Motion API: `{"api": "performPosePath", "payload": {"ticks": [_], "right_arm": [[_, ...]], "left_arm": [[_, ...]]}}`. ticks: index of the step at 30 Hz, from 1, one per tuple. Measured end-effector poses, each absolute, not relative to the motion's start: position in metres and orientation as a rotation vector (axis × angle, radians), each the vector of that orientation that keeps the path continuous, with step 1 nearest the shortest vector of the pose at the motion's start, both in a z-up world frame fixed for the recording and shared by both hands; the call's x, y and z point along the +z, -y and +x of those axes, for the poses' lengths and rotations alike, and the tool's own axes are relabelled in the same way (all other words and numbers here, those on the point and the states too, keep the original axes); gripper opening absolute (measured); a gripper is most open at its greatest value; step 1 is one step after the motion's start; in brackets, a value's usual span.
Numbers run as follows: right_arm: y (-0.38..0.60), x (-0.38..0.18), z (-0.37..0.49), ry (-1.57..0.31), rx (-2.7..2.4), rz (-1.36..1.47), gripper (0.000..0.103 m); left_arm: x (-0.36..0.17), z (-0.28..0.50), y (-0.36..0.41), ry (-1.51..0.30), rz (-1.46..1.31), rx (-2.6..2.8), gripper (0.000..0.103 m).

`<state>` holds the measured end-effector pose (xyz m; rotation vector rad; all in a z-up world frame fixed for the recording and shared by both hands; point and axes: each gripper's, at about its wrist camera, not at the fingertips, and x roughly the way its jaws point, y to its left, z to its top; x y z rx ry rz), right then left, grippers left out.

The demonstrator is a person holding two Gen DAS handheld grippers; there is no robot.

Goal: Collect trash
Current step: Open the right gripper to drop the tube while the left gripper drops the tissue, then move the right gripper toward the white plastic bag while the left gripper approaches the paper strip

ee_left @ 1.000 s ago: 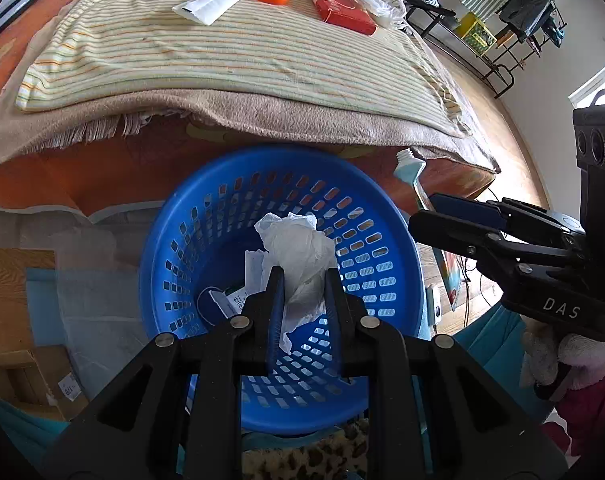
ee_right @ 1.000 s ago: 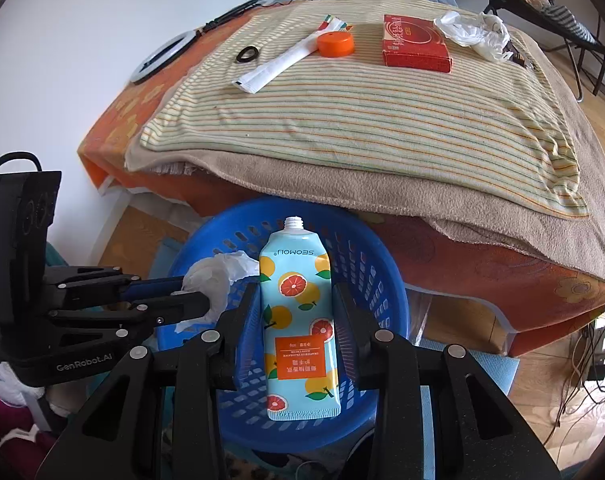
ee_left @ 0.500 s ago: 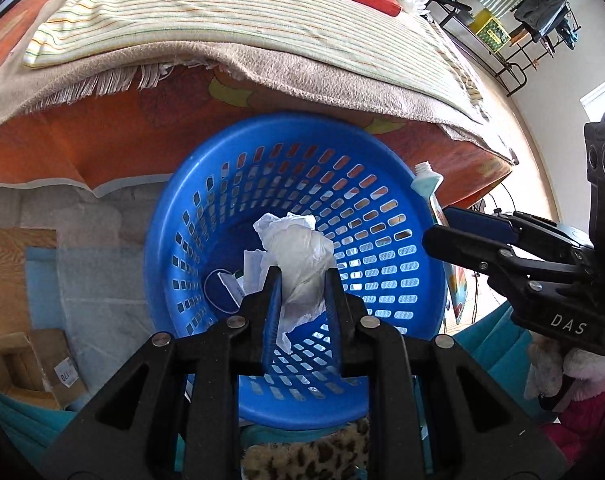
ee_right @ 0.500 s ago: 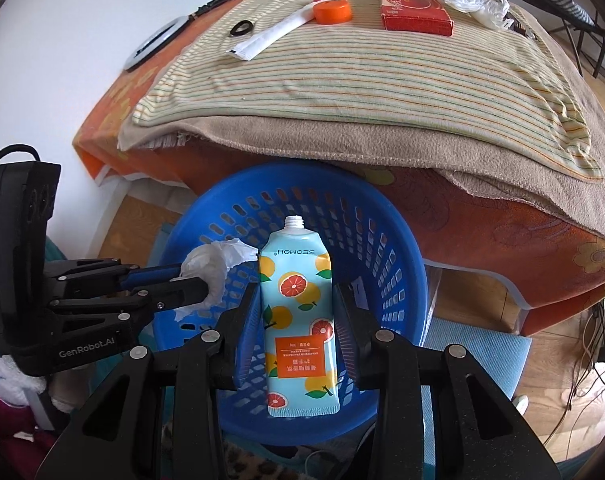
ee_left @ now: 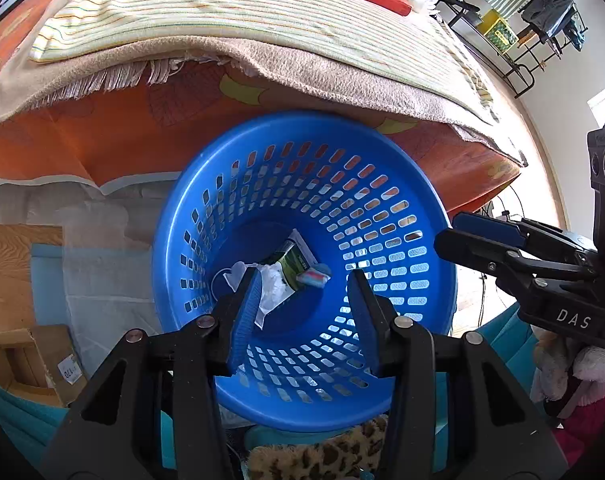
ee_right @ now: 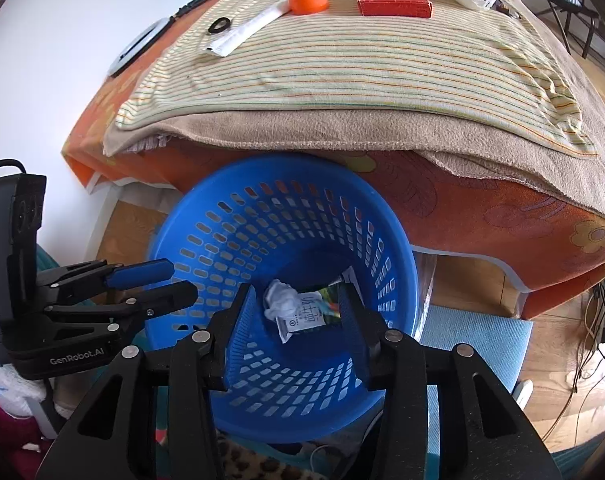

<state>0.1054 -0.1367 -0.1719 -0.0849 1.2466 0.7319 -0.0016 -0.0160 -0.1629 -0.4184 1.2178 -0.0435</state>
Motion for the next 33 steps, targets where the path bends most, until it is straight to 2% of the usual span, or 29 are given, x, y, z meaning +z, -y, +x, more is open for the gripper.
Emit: {"api": "performPosePath", "payload": {"ticks": [4,6,7,11,33], "right_arm": [[0.138,-0.173,0.107,-1.253,0.715,-0.082,0.049],[0.139,-0.173,0.108,-1.251,0.707,-0.086,0.055],[0.139,-0.173,0.108,-1.251,0.703,-0.089,0.057],[0.139,-0.173,0.109,-1.256,0.684,-0.095,0.062],[0.161,-0.153,0.147,-1.226,0.588,-0.019,0.064]], "left_arm": [[-0.163,-0.001,0.015,-1.220,-0.418,-0.037,0.046],[-0.162,-0.001,0.015,-1.217,-0.417,-0.033,0.057],[-0.162,-0.001,0.015,-1.213,-0.416,-0.030,0.059],[-0.160,-0.001,0.015,-1.210,-0.413,-0.027,0.060],[-0.130,0.022,-0.001,-1.147,-0.373,-0.005,0.061]]}}
